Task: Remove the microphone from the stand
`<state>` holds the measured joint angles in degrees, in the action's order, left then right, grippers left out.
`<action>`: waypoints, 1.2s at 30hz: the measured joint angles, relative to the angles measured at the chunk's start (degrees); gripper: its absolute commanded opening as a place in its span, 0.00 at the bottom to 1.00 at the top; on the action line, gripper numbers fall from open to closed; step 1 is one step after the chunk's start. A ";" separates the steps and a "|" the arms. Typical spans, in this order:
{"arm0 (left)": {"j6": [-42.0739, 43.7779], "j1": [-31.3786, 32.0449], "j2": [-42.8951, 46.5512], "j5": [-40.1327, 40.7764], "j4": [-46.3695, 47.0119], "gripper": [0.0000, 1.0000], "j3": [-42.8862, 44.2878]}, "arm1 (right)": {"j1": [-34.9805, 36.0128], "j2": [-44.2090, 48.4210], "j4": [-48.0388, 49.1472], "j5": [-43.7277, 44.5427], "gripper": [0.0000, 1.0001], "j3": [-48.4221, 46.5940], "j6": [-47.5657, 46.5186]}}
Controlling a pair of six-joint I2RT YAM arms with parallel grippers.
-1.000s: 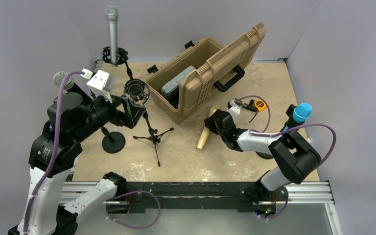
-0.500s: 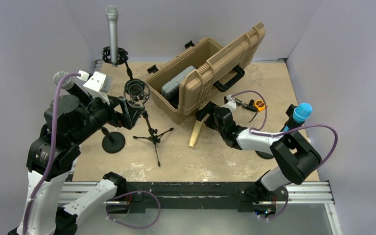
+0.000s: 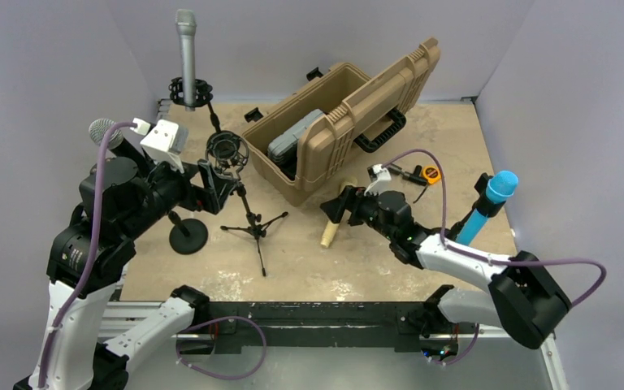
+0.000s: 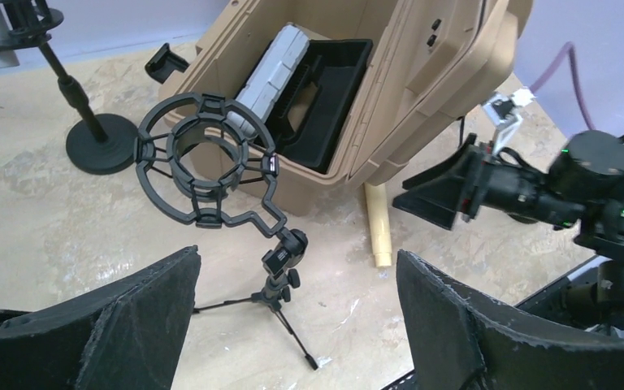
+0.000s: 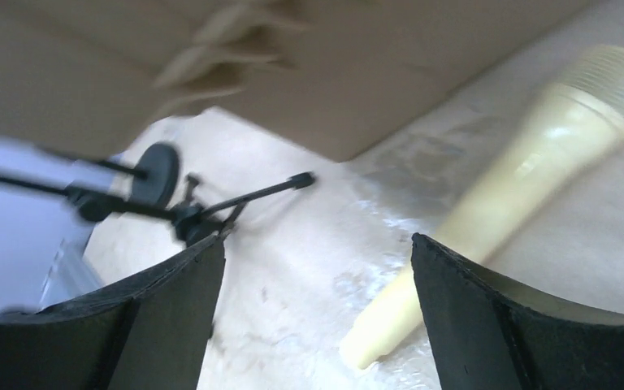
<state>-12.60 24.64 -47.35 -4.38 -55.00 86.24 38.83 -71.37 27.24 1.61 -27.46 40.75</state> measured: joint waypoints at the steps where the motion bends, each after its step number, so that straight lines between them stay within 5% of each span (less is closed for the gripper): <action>1: 0.00 0.00 0.04 0.35 -0.31 0.85 -0.07 | 0.17 1.51 0.63 -1.92 0.85 0.59 -1.42; 12: -4.42 0.02 6.40 7.85 -2.34 0.83 -11.45 | 8.98 4.24 18.88 -18.38 0.84 4.09 -4.92; 16: -9.31 0.00 5.90 10.32 -0.37 0.68 -17.51 | 10.56 0.26 23.89 -20.13 0.83 4.09 -3.65; 26: -13.29 0.17 6.47 4.87 18.32 0.72 -37.20 | 10.56 1.86 26.32 -19.52 0.84 5.75 -3.15; 36: -8.55 0.55 4.52 3.48 33.79 0.64 -44.41 | 10.56 1.46 28.26 -19.06 0.84 5.77 -4.13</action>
<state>-21.15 25.19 -42.83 -0.91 -21.21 41.82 49.39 -69.91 55.51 -17.45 -21.69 36.62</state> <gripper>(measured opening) 0.658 0.838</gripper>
